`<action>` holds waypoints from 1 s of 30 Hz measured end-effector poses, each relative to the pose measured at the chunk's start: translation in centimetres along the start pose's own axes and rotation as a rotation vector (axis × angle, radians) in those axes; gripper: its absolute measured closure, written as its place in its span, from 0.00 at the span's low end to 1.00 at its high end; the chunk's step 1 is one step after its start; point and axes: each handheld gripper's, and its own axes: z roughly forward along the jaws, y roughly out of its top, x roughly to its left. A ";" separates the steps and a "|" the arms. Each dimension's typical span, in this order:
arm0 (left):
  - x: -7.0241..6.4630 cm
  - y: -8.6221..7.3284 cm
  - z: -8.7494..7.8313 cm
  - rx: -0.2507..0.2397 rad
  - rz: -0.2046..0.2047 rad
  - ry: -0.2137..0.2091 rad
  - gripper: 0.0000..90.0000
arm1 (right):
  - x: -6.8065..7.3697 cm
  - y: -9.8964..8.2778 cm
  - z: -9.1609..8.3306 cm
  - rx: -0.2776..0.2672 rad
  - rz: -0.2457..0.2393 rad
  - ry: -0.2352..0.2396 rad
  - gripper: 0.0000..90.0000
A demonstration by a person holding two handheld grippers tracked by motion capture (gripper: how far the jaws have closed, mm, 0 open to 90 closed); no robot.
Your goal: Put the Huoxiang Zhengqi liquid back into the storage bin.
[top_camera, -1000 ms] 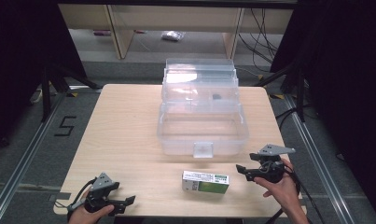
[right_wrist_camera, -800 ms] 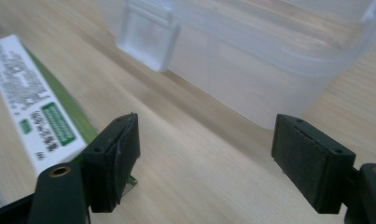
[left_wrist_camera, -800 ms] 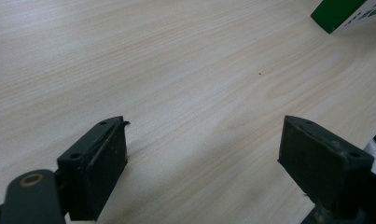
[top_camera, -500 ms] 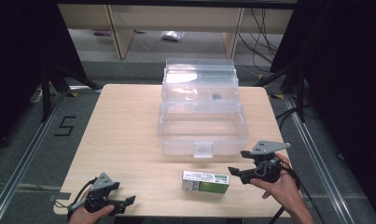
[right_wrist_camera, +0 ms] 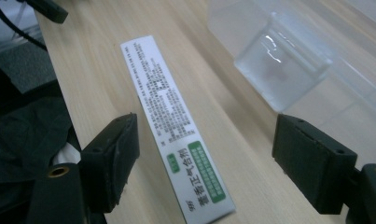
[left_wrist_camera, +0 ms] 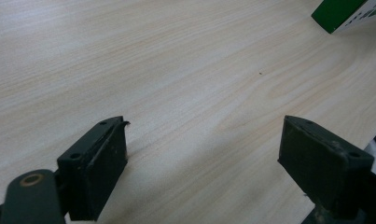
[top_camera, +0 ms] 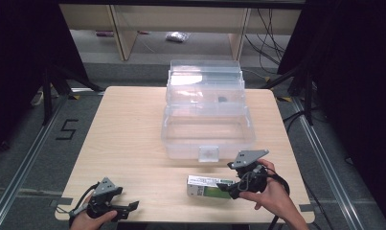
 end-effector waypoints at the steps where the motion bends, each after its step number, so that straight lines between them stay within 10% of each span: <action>1: 0.0 0.0 0.0 0.003 0.002 -0.001 0.16 | 0.2 0.1 0.1 0.007 0.007 -0.003 0.27; 17: 0.2 0.0 0.0 0.007 0.013 0.005 0.16 | 1.6 2.8 3.2 0.149 -0.145 0.078 0.27; 30: 0.0 0.0 0.1 -0.004 0.003 -0.006 0.16 | 1.7 3.3 4.9 0.221 -0.158 0.098 0.26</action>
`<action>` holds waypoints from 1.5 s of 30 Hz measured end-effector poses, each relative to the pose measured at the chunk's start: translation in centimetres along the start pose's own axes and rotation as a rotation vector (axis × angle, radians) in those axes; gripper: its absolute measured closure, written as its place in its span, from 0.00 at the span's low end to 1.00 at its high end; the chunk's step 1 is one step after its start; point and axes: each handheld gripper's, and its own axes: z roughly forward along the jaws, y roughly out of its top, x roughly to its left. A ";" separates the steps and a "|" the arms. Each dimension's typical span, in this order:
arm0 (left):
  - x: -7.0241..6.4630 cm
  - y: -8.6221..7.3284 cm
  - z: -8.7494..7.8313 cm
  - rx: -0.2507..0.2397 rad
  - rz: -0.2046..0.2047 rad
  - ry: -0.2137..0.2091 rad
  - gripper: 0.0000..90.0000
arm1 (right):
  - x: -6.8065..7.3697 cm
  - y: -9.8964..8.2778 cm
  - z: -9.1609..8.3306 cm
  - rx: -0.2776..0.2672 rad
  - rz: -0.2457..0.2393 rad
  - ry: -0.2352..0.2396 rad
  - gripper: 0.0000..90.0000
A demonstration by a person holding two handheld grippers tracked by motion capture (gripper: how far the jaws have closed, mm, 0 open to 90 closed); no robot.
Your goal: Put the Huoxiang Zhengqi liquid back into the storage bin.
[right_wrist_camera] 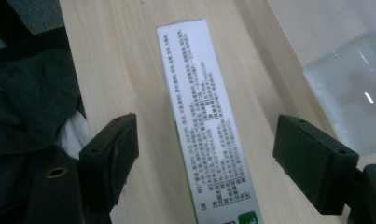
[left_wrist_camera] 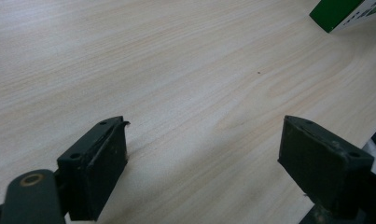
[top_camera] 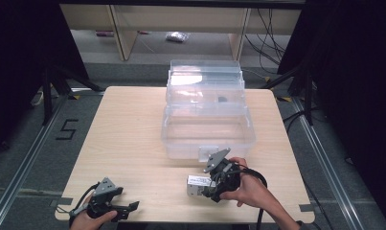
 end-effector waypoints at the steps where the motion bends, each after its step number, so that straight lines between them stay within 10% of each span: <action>1: 0.1 0.0 0.0 -0.002 0.002 -0.001 0.16 | 0.1 0.0 0.0 0.008 0.008 0.001 0.26; 26: 0.0 0.0 0.0 -0.006 0.000 0.010 0.16 | -0.6 0.6 2.5 0.157 -0.040 0.010 0.30; 45: 0.0 0.0 0.0 -0.006 0.001 0.008 0.16 | -0.8 0.7 3.4 0.230 -0.050 0.046 0.53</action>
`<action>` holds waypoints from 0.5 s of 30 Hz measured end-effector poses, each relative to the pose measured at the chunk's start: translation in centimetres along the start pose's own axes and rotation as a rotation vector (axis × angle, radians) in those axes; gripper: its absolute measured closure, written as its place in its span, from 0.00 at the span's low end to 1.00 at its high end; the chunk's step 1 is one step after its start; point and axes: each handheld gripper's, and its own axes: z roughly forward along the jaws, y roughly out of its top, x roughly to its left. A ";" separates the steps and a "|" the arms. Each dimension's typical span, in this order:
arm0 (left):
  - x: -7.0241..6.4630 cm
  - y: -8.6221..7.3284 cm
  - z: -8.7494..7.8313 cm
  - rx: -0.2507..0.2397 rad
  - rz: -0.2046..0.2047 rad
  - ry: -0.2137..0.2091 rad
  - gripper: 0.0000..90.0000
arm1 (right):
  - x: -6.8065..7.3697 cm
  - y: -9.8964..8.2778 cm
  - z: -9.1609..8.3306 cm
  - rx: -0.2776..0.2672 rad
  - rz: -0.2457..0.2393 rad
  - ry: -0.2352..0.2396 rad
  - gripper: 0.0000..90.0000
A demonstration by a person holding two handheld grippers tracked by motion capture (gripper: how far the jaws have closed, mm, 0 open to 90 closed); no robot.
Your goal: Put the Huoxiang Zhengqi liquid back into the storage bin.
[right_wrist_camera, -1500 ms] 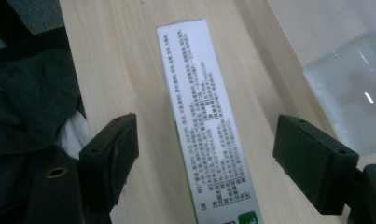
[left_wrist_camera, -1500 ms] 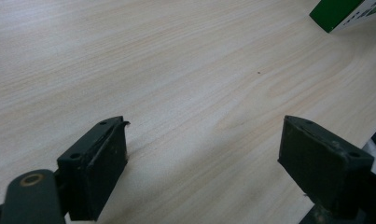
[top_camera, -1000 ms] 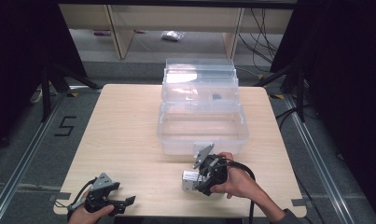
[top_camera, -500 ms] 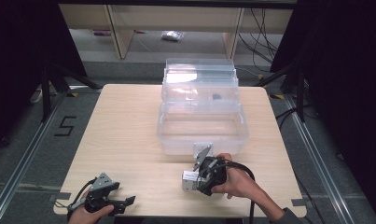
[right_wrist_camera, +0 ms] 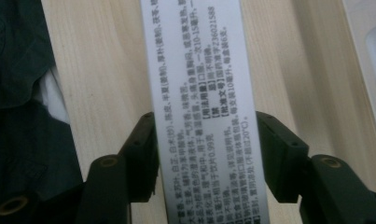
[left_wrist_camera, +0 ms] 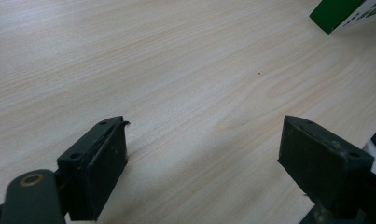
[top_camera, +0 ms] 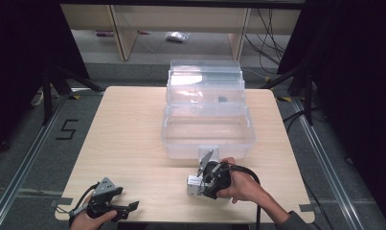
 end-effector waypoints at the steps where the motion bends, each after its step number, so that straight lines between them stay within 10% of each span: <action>1: -0.1 0.0 0.0 0.001 -0.014 0.006 0.16 | 0.0 0.0 0.0 0.001 0.003 0.000 0.54; 15: 0.0 0.0 0.0 0.003 -0.002 0.003 0.16 | 0.2 0.4 -0.1 0.068 -0.091 -0.006 0.72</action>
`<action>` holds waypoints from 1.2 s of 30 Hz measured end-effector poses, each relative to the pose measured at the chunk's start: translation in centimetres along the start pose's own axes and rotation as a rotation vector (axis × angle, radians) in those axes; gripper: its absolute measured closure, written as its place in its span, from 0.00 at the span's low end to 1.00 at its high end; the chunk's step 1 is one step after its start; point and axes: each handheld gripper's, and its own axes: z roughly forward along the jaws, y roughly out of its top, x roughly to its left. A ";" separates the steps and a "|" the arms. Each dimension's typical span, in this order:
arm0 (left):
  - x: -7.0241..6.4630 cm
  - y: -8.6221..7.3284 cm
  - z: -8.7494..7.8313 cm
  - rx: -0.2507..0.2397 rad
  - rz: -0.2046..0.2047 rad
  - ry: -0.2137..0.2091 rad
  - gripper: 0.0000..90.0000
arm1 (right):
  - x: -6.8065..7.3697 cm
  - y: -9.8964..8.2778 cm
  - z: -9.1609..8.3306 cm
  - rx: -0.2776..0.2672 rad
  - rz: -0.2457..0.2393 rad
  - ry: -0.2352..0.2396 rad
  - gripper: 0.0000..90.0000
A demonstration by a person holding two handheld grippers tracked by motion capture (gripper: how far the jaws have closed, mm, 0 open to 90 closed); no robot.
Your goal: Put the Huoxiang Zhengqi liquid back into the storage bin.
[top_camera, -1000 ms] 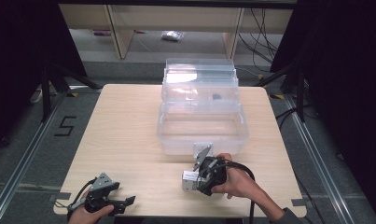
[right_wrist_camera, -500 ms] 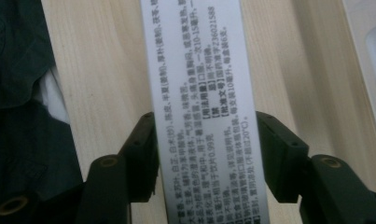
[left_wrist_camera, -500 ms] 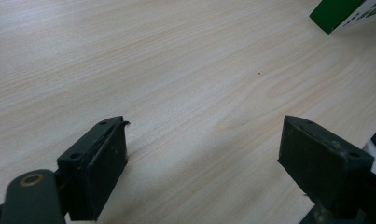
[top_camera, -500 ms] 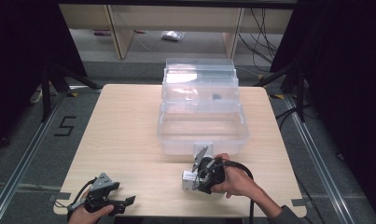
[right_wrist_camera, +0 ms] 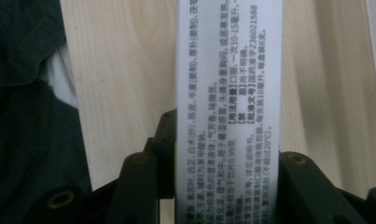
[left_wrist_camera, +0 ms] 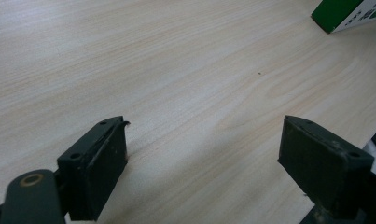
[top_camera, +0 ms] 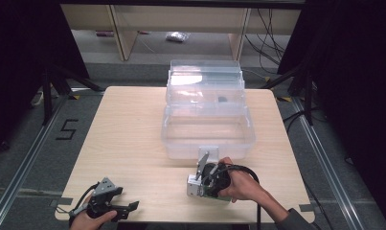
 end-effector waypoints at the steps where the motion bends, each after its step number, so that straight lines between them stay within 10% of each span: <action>1: 0.0 0.0 0.0 -0.004 -0.005 -0.003 0.16 | -0.1 0.0 0.0 -0.008 -0.021 0.005 0.72; 28: 0.1 0.0 0.1 0.001 0.000 -0.011 0.16 | -2.6 0.6 -6.9 -0.060 -0.066 -0.004 0.72; 36: 0.3 0.0 -0.2 0.037 0.016 -0.005 0.16 | -4.3 0.6 -9.5 -0.086 -0.013 -0.011 0.72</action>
